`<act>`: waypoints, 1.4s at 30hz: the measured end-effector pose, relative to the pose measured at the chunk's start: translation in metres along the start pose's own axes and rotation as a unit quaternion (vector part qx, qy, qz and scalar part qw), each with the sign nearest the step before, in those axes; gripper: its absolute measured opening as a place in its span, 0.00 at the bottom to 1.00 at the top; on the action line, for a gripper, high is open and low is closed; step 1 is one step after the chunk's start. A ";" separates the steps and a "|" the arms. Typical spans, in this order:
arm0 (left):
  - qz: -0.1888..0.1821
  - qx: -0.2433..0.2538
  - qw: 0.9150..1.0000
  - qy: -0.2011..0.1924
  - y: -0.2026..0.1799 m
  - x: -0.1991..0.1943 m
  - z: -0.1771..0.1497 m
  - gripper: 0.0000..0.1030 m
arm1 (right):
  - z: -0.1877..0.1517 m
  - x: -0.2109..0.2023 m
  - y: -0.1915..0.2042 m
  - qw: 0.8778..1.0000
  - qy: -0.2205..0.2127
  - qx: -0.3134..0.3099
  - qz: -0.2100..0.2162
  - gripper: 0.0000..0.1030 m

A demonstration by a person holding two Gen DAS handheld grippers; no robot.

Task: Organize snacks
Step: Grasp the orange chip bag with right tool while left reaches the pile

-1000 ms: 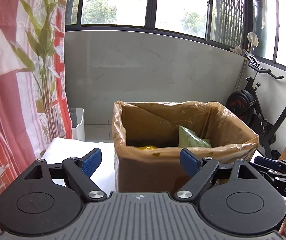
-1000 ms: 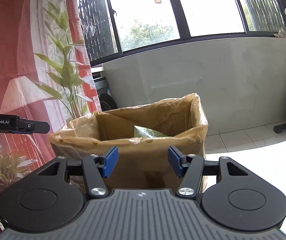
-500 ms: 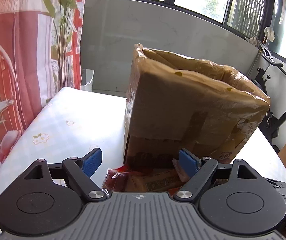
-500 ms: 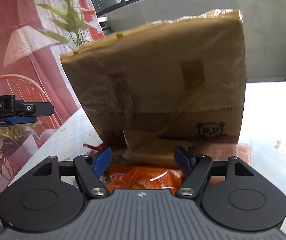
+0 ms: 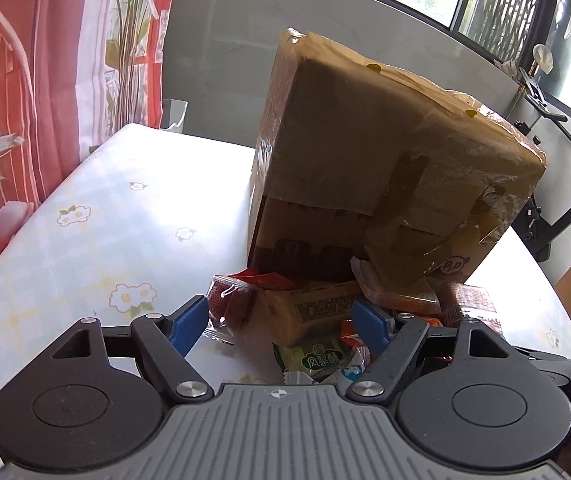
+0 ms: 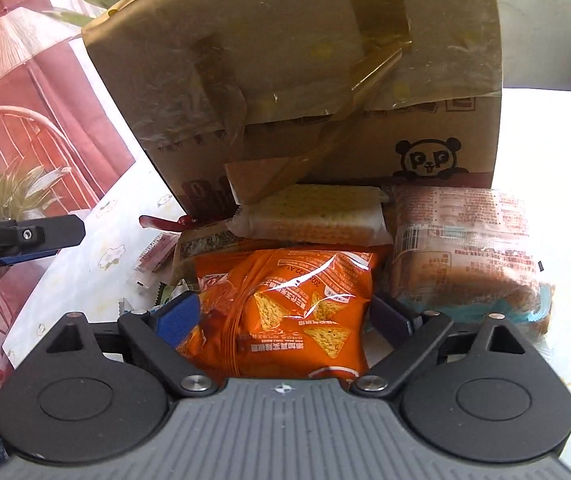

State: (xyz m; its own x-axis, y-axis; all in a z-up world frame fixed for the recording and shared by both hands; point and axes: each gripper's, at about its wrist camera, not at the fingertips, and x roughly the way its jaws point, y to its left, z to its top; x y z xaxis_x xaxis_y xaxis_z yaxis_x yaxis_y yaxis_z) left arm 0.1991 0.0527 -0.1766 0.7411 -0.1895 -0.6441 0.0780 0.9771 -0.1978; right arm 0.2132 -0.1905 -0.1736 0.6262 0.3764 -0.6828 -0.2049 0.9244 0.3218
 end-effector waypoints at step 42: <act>-0.026 0.105 0.992 0.060 -0.036 0.041 -0.040 0.66 | -0.004 -0.057 -0.029 0.992 -0.119 0.017 0.032 0.65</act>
State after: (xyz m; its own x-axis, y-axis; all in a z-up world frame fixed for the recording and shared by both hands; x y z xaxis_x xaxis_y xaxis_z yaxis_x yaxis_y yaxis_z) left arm 0.1999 0.0063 -0.2256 0.6479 -0.2384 -0.7235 0.2611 0.9617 -0.0832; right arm 0.1800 -0.2390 -0.1467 0.7738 0.4057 -0.4864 -0.2273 0.8946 0.3846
